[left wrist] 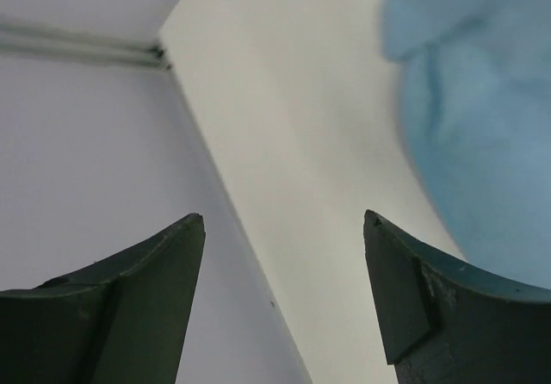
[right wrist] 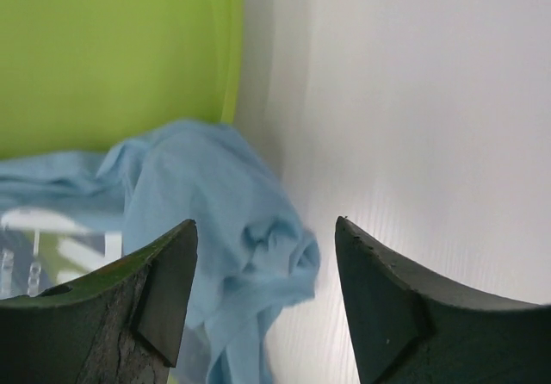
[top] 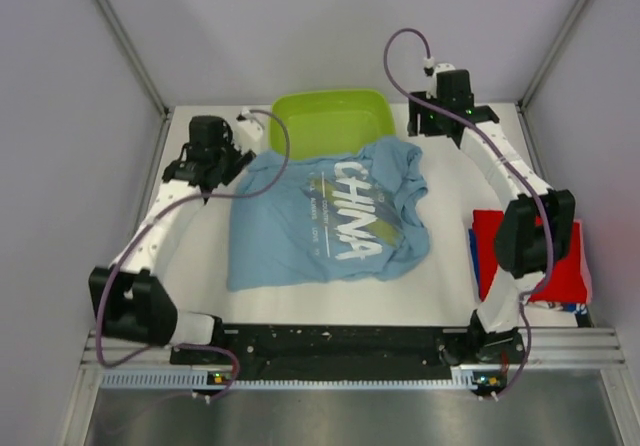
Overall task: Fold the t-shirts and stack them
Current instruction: Flatten out the tshirt
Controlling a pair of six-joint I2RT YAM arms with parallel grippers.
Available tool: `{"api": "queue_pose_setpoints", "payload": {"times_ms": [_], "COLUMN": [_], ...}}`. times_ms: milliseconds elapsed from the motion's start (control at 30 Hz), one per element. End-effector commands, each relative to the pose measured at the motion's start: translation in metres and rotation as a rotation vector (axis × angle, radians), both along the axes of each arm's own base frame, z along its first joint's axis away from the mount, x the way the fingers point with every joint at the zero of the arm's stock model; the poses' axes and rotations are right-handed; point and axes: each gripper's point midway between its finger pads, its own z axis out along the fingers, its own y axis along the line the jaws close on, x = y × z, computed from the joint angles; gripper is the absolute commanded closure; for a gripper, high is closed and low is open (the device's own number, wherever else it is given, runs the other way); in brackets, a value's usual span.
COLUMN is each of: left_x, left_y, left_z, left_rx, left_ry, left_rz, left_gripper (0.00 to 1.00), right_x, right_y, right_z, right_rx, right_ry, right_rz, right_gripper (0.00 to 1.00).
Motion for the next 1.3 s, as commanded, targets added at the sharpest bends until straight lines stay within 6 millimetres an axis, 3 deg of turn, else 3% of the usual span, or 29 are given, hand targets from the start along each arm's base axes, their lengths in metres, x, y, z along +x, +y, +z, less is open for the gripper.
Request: {"api": "queue_pose_setpoints", "payload": {"times_ms": [0, 133, 167, 267, 433, 567, 767, 867, 1000, 1067, 1133, 1200, 1267], "left_x": [-0.12, -0.174, -0.19, -0.221, -0.225, -0.228, -0.234, -0.237, -0.245, -0.248, -0.248, -0.242, -0.235], "left_y": [-0.062, -0.069, -0.07, -0.082, -0.064, -0.058, -0.047, -0.046, -0.051, -0.049, -0.044, -0.041, -0.043], "left_z": [-0.055, -0.105, -0.117, -0.136, -0.166, -0.186, -0.21, -0.213, -0.218, -0.222, -0.225, -0.221, -0.21], "left_rx": [-0.194, -0.195, -0.156, -0.079, 0.01, 0.039, 0.089, 0.091, 0.049, 0.053, 0.072, 0.082, 0.068], "left_ry": [0.413, 0.606, 0.641, 0.652, 0.62, 0.649, 0.69, 0.702, 0.725, 0.736, 0.74, 0.712, 0.677], "left_rz": [-0.407, -0.405, -0.41, -0.482, -0.411, -0.395, -0.373, -0.372, -0.388, -0.378, -0.358, -0.325, -0.297], "left_gripper": [0.24, 0.26, 0.25, 0.2, 0.16, 0.16, 0.22, 0.32, 0.43, 0.52, 0.71, 1.0, 1.0], "right_x": [-0.08, -0.154, -0.173, -0.218, -0.259, -0.271, -0.266, -0.266, -0.272, -0.277, -0.279, -0.278, -0.277], "right_y": [0.007, 0.019, 0.02, 0.024, 0.025, 0.025, 0.04, 0.039, 0.021, 0.015, 0.014, 0.017, 0.017], "right_z": [0.031, -0.004, -0.005, -0.033, -0.088, -0.116, -0.144, -0.158, -0.18, -0.188, -0.191, -0.186, -0.175], "right_rx": [0.037, 0.166, 0.18, 0.173, 0.218, 0.239, 0.314, 0.301, 0.212, 0.187, 0.192, 0.208, 0.211], "right_ry": [0.005, 0.146, 0.16, 0.241, 0.402, 0.452, 0.495, 0.526, 0.549, 0.566, 0.575, 0.567, 0.547], "right_rz": [0.071, 0.125, 0.131, 0.149, 0.125, 0.099, 0.097, 0.079, 0.031, 0.007, -0.004, 0.001, 0.003], "right_gripper": [0.36, 0.37, 0.37, 0.36, 0.36, 0.35, 0.35, 0.36, 0.38, 0.38, 0.39, 0.41, 0.41]}}
